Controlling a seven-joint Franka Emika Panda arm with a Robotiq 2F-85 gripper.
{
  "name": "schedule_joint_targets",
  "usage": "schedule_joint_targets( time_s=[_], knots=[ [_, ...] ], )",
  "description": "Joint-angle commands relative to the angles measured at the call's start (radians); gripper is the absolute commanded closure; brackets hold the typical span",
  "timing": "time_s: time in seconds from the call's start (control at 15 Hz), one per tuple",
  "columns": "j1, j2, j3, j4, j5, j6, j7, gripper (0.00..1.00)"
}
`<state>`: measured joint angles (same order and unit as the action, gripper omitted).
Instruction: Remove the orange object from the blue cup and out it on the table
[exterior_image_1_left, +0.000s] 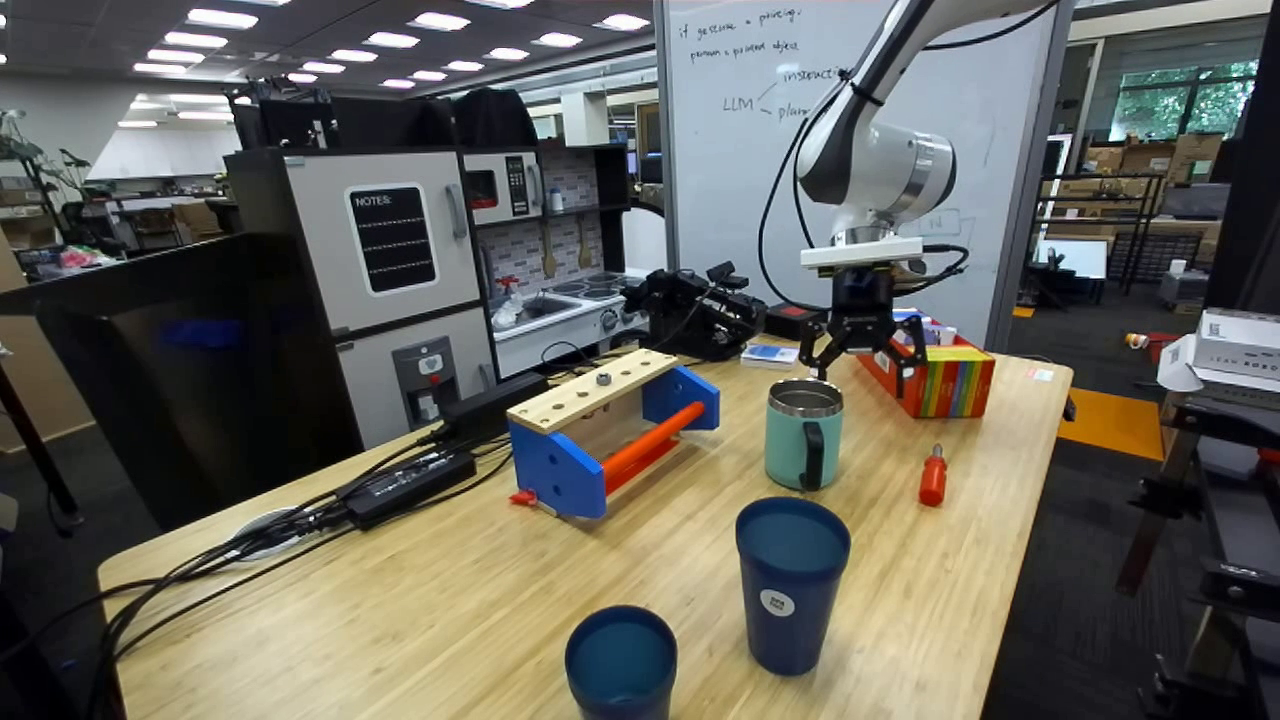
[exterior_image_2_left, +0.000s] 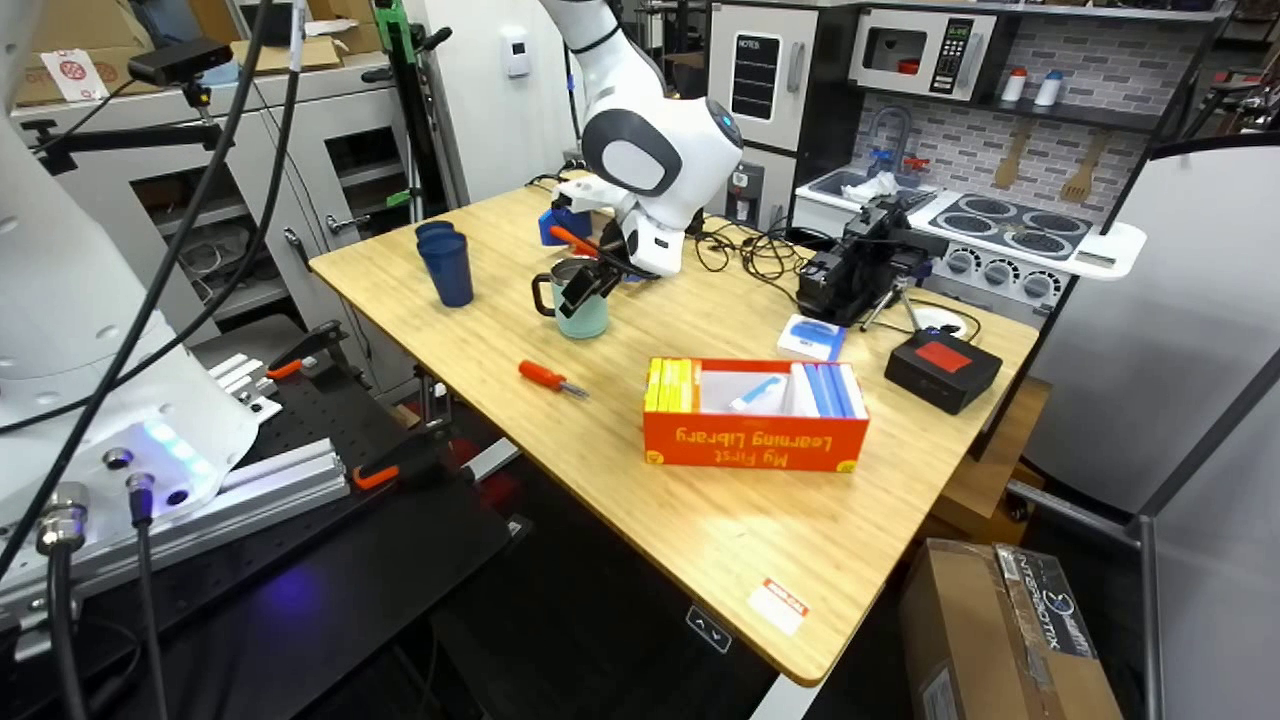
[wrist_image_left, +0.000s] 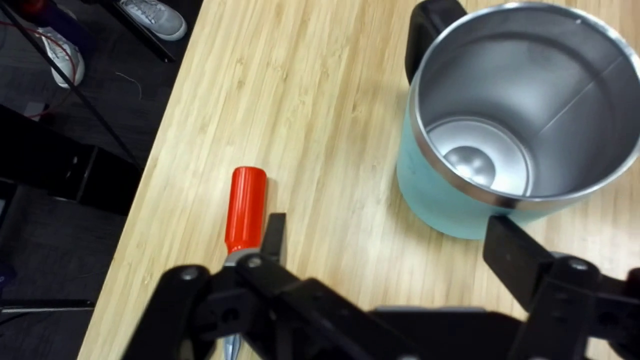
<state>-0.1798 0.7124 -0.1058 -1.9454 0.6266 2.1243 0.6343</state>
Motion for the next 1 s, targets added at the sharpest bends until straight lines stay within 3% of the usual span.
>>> schedule_joint_targets(
  time_s=[0.0,0.53,0.93],
  knots=[
    [0.003,-0.032,-0.003,0.01,-0.004,-0.089,-0.038,0.0],
    [0.128,-0.254,-0.069,-0.129,-0.121,0.003,0.217,0.0],
    [0.16,-0.421,-0.074,-0.26,-0.277,0.034,0.434,0.0]
  ],
)
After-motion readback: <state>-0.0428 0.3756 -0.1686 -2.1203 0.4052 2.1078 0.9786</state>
